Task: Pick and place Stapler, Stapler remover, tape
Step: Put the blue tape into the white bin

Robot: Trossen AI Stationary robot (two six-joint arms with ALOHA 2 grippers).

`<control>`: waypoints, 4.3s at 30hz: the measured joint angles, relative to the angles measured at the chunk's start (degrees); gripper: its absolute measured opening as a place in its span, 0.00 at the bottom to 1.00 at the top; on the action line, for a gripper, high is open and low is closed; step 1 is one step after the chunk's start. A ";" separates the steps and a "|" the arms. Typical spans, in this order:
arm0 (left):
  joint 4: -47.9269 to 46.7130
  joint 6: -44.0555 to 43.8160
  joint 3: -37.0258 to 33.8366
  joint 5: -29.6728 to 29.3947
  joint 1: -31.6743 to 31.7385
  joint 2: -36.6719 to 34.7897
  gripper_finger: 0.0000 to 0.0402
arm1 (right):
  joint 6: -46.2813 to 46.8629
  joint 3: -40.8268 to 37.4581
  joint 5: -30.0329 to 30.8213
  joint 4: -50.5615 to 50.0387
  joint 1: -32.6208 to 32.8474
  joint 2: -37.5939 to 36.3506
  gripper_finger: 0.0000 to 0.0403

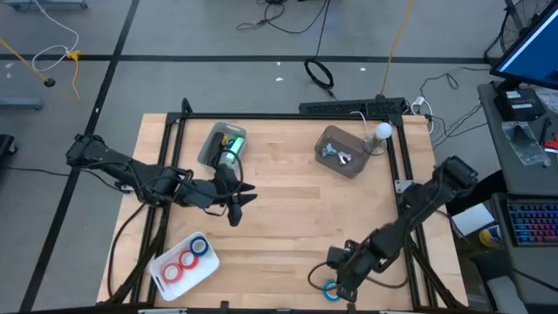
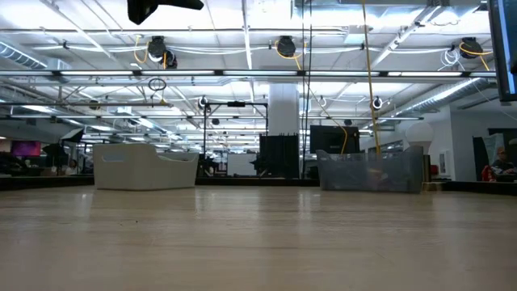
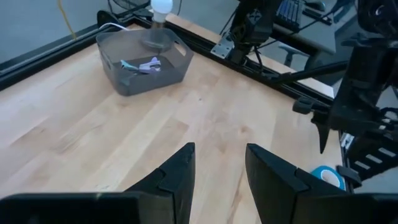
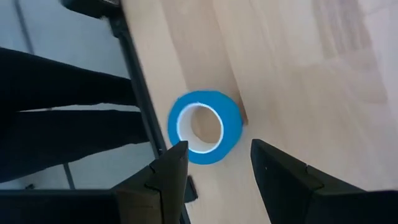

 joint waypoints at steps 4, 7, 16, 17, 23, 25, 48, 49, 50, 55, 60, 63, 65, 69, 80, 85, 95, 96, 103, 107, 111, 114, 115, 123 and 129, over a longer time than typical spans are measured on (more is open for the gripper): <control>0.00 0.81 0.00 0.67 0.00 0.00 0.35 | 2.80 0.18 -0.04 0.05 0.97 3.07 0.43; 0.00 0.85 0.00 0.68 0.00 0.00 0.35 | 3.73 0.18 -0.04 0.05 1.45 4.97 0.43; 0.01 0.92 0.00 0.89 0.00 0.00 0.35 | 2.73 0.18 0.13 2.27 1.38 7.53 0.42; 0.02 0.92 0.00 1.15 0.00 0.00 0.35 | 2.64 0.18 0.12 2.59 1.38 7.51 0.42; 0.02 0.84 -0.02 1.24 -0.15 0.00 0.35 | 2.14 0.18 0.26 2.45 1.73 7.51 0.43; 0.04 0.81 -0.02 1.25 -0.15 0.00 0.35 | 1.77 0.18 0.61 2.42 1.75 7.54 0.42; 0.06 0.77 -0.07 2.73 -0.11 -0.02 0.35 | -1.29 0.14 3.17 6.56 2.21 13.19 0.42; 0.04 0.75 -0.07 2.80 -0.11 -0.02 0.35 | -1.72 0.12 3.46 6.56 2.24 13.19 0.42; 0.04 0.78 -0.07 3.02 -0.11 -0.01 0.35 | -1.83 0.12 3.53 6.50 2.24 13.19 0.42; 0.04 0.79 -0.07 3.88 -0.17 -0.02 0.35 | -1.74 0.14 4.16 4.87 1.75 13.06 0.34; 0.03 0.81 -0.07 5.65 -0.17 -0.02 0.35 | -5.03 0.00 5.75 1.57 0.77 11.75 0.15; 0.03 0.80 -0.07 8.12 -0.17 -0.02 0.35 | -8.32 -0.10 7.11 -0.87 -0.79 9.54 0.08; 0.05 0.41 -0.07 9.73 -0.17 -0.02 0.35 | -10.23 -0.08 9.17 -3.39 -2.22 7.24 0.08; 0.11 -1.89 -0.07 11.31 -0.20 -0.02 0.35 | -14.15 -0.08 14.26 -6.67 -6.42 1.43 0.08; 4.57 -6.06 -0.07 10.76 -0.17 0.00 0.35 | -36.20 0.00 24.42 7.08 -22.15 -15.84 0.08; 11.98 -2.24 -0.07 8.84 0.36 0.06 0.35 | -44.91 0.09 20.55 21.33 -28.04 -18.50 0.08; 27.69 1.78 -0.02 8.13 3.72 4.41 0.35 | -50.31 0.09 11.57 29.02 -35.89 -18.42 0.08; 28.75 1.39 0.00 8.12 4.21 4.92 0.35 | -50.50 0.09 10.66 29.32 -36.46 -18.42 0.08; 35.76 0.11 -0.03 9.15 6.18 8.64 0.35 | -52.03 0.09 8.64 29.83 -38.54 -18.44 0.08; 37.57 -1.58 -0.04 9.58 7.11 9.88 0.35 | -53.45 0.09 8.86 30.10 -38.86 -18.47 0.08; 40.05 -2.07 -0.04 9.79 7.77 11.16 0.35 | -53.78 0.09 8.90 29.93 -38.90 -18.46 0.08; 41.65 -2.25 -0.04 10.95 8.33 11.83 0.35 | -54.17 0.09 8.90 30.10 -38.90 -18.55 0.08; 41.40 -2.28 -0.04 11.59 8.42 11.85 0.35 | -54.22 0.09 8.90 29.86 -38.90 -18.53 0.08; 40.95 -2.62 -0.04 14.20 8.68 11.80 0.22 | -54.50 0.09 8.80 29.72 -38.92 -18.53 0.09; 39.64 -1.72 -0.04 16.96 8.72 11.85 0.09 | -55.76 0.09 8.65 28.19 -38.86 -18.39 0.19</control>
